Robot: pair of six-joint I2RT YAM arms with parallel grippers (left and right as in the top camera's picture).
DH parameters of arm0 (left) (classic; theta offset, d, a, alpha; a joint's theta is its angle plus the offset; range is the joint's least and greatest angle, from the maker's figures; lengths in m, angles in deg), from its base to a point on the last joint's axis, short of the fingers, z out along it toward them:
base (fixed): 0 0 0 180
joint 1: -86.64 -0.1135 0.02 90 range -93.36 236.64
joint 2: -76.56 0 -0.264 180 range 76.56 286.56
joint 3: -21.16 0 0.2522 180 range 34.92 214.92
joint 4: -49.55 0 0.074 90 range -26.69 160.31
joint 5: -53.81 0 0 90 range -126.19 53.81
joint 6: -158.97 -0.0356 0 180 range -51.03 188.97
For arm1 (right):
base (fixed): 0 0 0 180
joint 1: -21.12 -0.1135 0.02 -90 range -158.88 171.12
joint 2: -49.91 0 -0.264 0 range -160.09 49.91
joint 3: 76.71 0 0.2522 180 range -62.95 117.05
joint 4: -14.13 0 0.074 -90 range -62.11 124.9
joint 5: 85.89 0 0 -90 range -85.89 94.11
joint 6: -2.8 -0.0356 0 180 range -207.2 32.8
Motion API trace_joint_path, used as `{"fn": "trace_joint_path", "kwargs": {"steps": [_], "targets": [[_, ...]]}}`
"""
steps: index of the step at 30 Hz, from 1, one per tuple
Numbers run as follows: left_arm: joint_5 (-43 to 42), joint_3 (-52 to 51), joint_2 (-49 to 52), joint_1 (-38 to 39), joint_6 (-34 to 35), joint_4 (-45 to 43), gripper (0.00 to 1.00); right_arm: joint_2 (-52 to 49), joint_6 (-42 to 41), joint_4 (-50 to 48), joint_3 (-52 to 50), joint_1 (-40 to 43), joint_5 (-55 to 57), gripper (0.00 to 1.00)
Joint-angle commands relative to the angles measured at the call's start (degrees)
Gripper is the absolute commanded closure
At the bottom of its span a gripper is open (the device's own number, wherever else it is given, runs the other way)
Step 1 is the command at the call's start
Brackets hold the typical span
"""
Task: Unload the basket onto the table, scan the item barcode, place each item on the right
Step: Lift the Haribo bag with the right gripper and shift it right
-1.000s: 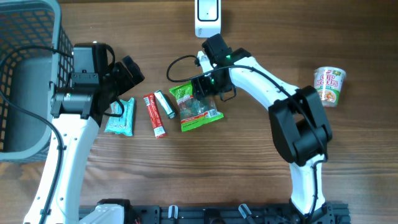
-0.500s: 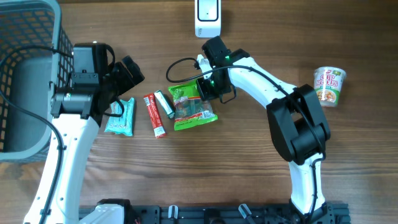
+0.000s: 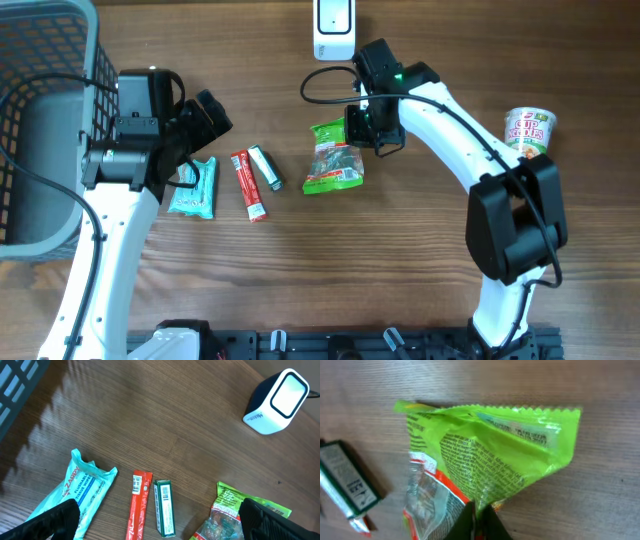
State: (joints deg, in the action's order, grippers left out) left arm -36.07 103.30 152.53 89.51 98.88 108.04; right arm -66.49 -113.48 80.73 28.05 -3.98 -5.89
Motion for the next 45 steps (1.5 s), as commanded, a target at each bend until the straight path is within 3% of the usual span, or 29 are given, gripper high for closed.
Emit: {"fn": "trace_joint_path", "kwargs": {"steps": [1,3,8,13,20,26,27,29,32,33,34,41,45], "targets": [[-0.2,0.5,-0.2,-0.1,0.5,-0.1,0.00,0.5,-5.4,-1.1,-4.2,-1.3,2.3,0.34],[-0.2,0.5,-0.2,-0.1,0.5,-0.1,0.00,0.5,-5.4,-3.0,-6.4,-1.5,2.3,0.00],[-0.2,0.5,-0.2,-0.1,0.5,-0.1,0.00,0.5,0.7,-10.3,-11.4,-1.2,4.0,0.00],[-0.2,0.5,-0.2,-0.1,0.5,-0.1,0.00,0.5,1.2,-18.2,-12.3,0.1,3.3,0.00],[-0.2,0.5,-0.2,-0.1,0.5,-0.1,0.00,0.5,-4.8,-21.1,-13.0,0.2,4.3,0.00],[-0.2,0.5,-0.2,-0.1,0.5,-0.1,0.00,0.5,-7.6,-28.0,-20.5,0.2,3.8,0.01],[-0.2,0.5,-0.2,-0.1,0.5,-0.1,0.00,0.5,-8.7,-29.2,-21.4,0.2,3.1,0.10],[-0.2,0.5,-0.2,-0.1,0.5,-0.1,0.00,0.5,-8.9,-30.2,-22.0,0.2,2.1,0.43],[-0.2,0.5,-0.2,-0.1,0.5,-0.1,0.00,0.6,-8.0,-30.3,-21.7,0.3,2.2,0.68],[-0.2,0.5,-0.2,-0.1,0.5,-0.1,0.00,0.9,-7.0,-29.8,-21.4,0.4,2.4,0.86],[-0.2,0.5,-0.2,-0.1,0.5,-0.1,0.00,1.4,-6.2,-29.2,-21.0,0.6,2.9,0.96],[-0.2,0.5,-0.2,-0.1,0.5,-0.1,0.00,11.2,-2.0,-25.0,-20.7,2.8,3.5,0.96],[-0.2,0.5,-0.2,-0.1,0.5,-0.1,0.00,17.6,-2.1,-21.2,-20.7,4.3,-3.7,0.96]]}}
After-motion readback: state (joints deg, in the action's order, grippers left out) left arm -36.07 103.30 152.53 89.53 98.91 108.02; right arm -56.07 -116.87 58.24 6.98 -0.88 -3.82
